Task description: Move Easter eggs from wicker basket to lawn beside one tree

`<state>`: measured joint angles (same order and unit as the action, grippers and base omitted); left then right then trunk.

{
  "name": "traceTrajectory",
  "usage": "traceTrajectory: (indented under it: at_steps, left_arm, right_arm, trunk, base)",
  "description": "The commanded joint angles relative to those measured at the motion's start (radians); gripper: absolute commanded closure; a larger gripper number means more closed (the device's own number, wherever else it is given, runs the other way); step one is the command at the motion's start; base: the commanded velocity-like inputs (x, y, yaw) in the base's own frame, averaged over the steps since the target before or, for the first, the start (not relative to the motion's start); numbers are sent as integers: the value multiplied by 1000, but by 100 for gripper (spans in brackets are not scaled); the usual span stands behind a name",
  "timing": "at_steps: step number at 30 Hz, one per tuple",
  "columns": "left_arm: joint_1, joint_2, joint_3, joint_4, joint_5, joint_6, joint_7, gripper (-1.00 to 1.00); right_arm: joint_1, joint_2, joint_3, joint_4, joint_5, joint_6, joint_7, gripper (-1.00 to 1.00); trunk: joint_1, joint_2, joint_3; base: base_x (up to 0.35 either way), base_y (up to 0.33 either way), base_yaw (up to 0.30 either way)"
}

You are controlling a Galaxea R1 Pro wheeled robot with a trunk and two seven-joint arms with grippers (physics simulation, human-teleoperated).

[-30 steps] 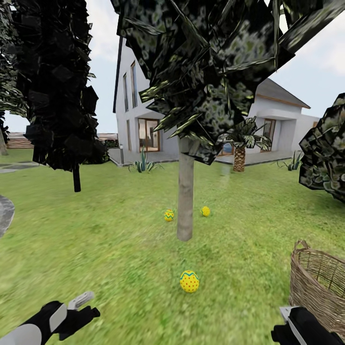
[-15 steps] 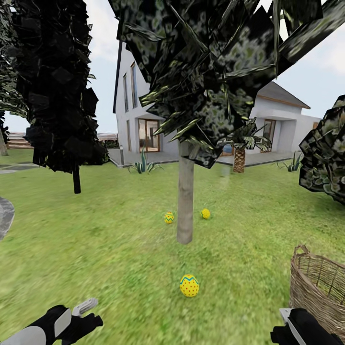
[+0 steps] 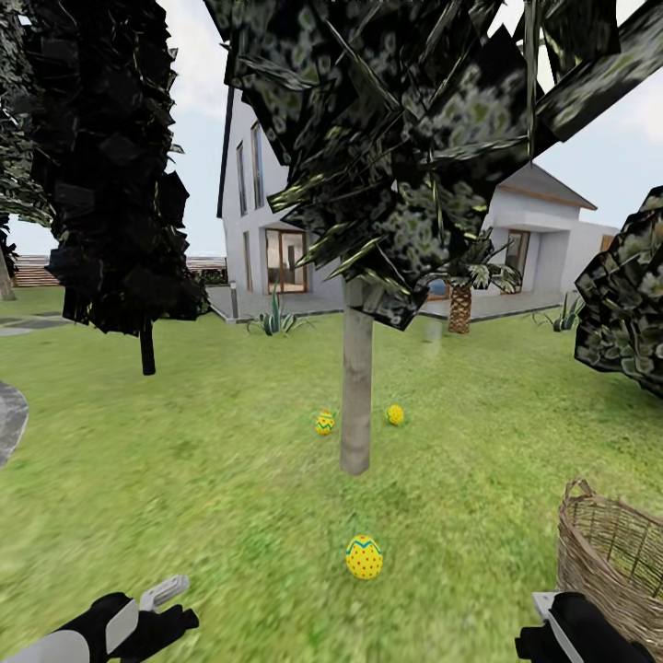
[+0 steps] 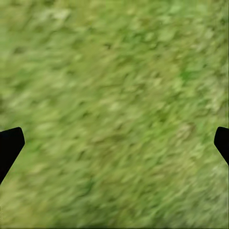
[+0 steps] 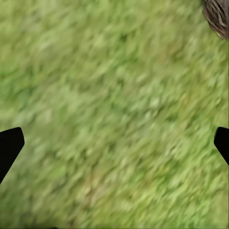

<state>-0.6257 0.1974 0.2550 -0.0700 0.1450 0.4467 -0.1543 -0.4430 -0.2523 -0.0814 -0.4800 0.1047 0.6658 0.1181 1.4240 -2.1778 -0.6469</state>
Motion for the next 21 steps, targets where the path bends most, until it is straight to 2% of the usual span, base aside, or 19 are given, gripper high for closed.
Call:
traceTrajectory:
  at_steps: [1,15,21]
  left_arm:
    - [0,-1,-2,2,10,6,0,-100]
    - [0,-7,-2,20,10,2,0,-100]
    - [0,-13,-2,21,10,2,0,-100]
  right_arm:
    - [0,1,-4,-1,13,5,8,-100]
    - [0,10,2,24,19,2,-4,-100]
    - [0,22,2,53,19,-35,-5,-100]
  trunk:
    - [-4,7,2]
    - [-58,105,46]
    - [-81,147,65]
  base:
    - [0,0,0]
    - [0,0,0]
    - [0,0,0]
